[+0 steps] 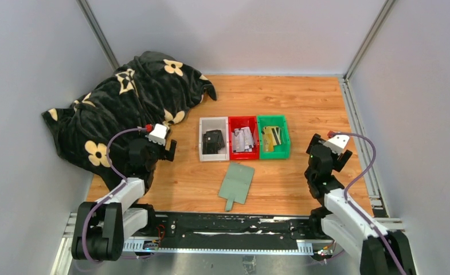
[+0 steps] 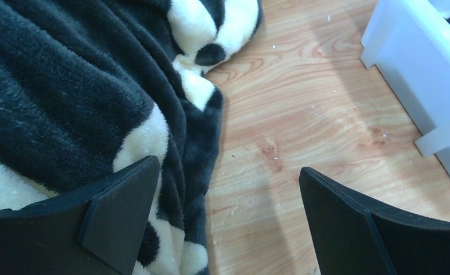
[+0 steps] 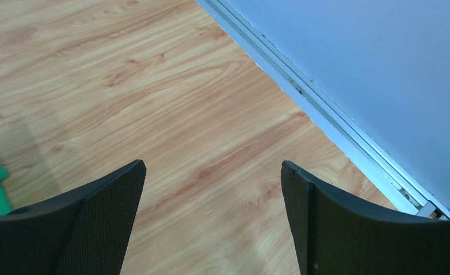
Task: Take the credit cards out of the card holder
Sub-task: Reset both arms
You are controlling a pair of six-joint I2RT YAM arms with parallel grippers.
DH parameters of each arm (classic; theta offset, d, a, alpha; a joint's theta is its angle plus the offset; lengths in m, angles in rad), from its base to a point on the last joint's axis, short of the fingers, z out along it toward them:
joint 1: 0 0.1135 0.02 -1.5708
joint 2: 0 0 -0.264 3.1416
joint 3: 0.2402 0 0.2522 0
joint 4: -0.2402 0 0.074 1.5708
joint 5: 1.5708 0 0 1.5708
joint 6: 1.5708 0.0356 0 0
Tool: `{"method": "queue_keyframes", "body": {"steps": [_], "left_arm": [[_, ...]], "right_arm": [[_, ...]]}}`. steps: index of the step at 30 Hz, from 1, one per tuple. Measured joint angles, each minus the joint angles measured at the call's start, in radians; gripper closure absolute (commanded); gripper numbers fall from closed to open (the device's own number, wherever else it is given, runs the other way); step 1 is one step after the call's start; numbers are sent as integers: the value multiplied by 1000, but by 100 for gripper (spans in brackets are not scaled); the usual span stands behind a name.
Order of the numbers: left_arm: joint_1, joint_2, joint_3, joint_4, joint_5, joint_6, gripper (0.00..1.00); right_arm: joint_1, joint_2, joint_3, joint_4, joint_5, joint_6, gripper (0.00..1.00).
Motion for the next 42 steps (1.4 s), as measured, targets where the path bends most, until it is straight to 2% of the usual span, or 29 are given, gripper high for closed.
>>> {"method": "queue_keyframes", "body": {"steps": [3,13,18,22,25,28,33,42], "left_arm": [[0,32,-42,131,-28,-25,0],[0,89,-61,332,-79,-128,0],[0,294,-137,657,-82,-168,0],[0,306,-119,647,-92,-180,0],[-1,316,-59,612,-115,-195,0],[-3,317,-47,592,-125,-199,0],[-6,317,-46,588,-133,-204,0],[-6,317,-46,588,-138,-208,0]], "right_arm": [[-37,124,-6,113,-4,-19,8],[-90,440,-80,524,-59,-125,8],[-91,499,-84,637,-114,-173,8],[-93,512,-79,658,-221,-228,8],[-96,639,-74,769,-328,-283,5],[-101,697,-66,769,-364,-300,5],[-182,644,-11,696,-438,-275,4],[-188,639,-10,680,-521,-275,4]]}}
